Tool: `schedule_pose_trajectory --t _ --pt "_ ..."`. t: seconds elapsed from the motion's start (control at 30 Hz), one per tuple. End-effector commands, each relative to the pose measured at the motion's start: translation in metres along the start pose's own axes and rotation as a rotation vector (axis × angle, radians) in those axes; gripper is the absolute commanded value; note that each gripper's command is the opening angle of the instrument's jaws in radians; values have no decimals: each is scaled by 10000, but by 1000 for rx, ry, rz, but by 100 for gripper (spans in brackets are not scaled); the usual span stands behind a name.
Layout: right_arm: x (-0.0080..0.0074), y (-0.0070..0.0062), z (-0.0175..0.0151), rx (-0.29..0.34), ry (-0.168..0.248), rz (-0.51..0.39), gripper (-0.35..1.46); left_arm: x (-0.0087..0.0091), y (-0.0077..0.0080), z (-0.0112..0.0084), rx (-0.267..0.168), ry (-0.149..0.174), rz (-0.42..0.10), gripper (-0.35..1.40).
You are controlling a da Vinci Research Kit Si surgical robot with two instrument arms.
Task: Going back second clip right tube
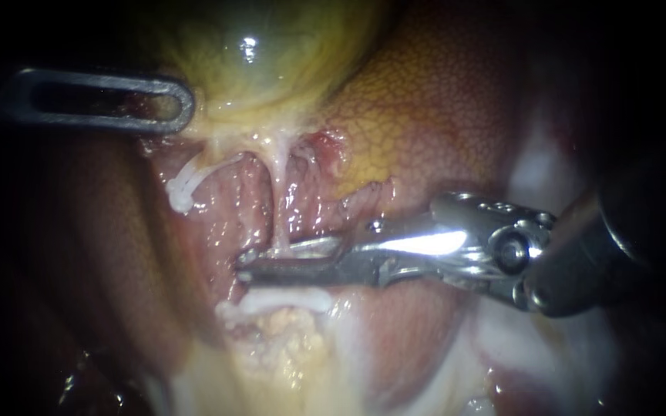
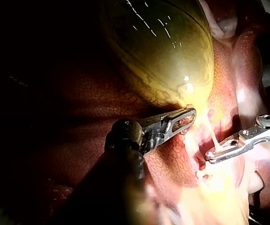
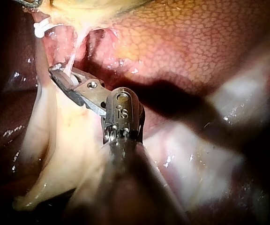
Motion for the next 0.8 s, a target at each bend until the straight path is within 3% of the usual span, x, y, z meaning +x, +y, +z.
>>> schedule_pose_trajectory --t 0.03,0.07,0.13,0.23,0.5,0.8 --pt "-1 1 0 2 -2 -1 -35 0 0 0 0 0 0 -35" --pt "-1 2 1 2 -2 -13 -30 0 0 0 0 0 0 -35" --pt "-3 5 2 -2 -1 -80 7 0 0 0 0 0 0 -35" --pt "-4 12 5 -23 10 -147 35 0 0 0 1 0 0 -35" --pt "-9 35 1 -73 27 -313 45 0 1 0 1 0 1 -35" --pt "-15 34 -25 -101 23 -522 47 1 1 0 1 1 1 -35"
